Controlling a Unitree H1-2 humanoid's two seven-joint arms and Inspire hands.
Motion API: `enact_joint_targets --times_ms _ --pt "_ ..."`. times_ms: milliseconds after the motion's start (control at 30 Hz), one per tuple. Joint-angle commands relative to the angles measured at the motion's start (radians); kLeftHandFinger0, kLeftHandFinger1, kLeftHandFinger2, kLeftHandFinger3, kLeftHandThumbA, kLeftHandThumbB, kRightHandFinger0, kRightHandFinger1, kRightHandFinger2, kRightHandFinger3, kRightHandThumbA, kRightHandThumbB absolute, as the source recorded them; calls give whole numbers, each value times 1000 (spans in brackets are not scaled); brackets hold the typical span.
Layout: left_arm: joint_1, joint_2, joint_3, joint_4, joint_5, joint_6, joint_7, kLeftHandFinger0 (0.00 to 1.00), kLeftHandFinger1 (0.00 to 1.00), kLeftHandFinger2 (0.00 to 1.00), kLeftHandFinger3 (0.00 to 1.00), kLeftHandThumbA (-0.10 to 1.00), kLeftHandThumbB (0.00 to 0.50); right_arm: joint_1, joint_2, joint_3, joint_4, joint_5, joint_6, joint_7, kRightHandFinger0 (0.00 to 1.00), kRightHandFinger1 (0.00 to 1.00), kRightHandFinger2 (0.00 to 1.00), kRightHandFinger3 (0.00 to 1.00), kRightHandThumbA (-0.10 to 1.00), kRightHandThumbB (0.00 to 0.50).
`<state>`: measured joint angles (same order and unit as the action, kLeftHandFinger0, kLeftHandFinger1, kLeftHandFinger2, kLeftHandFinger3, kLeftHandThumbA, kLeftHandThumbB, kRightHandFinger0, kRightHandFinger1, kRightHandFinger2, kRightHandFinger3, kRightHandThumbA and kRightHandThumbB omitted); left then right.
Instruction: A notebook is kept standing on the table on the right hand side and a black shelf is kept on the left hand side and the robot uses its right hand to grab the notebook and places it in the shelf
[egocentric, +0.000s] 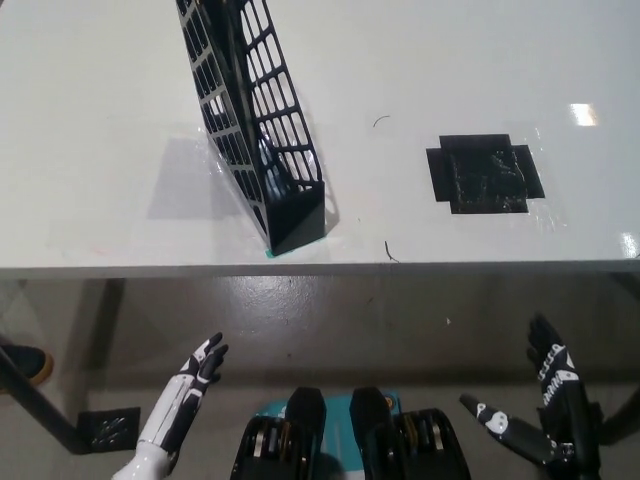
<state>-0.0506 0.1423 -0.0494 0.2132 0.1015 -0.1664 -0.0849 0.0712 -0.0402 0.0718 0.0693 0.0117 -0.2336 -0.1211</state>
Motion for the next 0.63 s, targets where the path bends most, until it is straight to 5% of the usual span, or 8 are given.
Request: enact_joint_targets --times_ms 0,167,600 --pt "-26 -2 7 -8 2 -37 18 1000 1000 1000 1000 1000 166 -38 10 -19 13 52 -70 41 1000 1000 1000 1000 998 166" --pt "-43 -15 10 -13 -2 -23 22 1000 1000 1000 1000 1000 201 -75 -6 -39 40 67 -51 63 1000 1000 1000 1000 977 150" --pt "-53 -19 17 -21 6 -29 24 1000 1000 1000 1000 1000 172 -99 -13 -47 77 48 -39 89 1000 1000 1000 1000 1000 136"
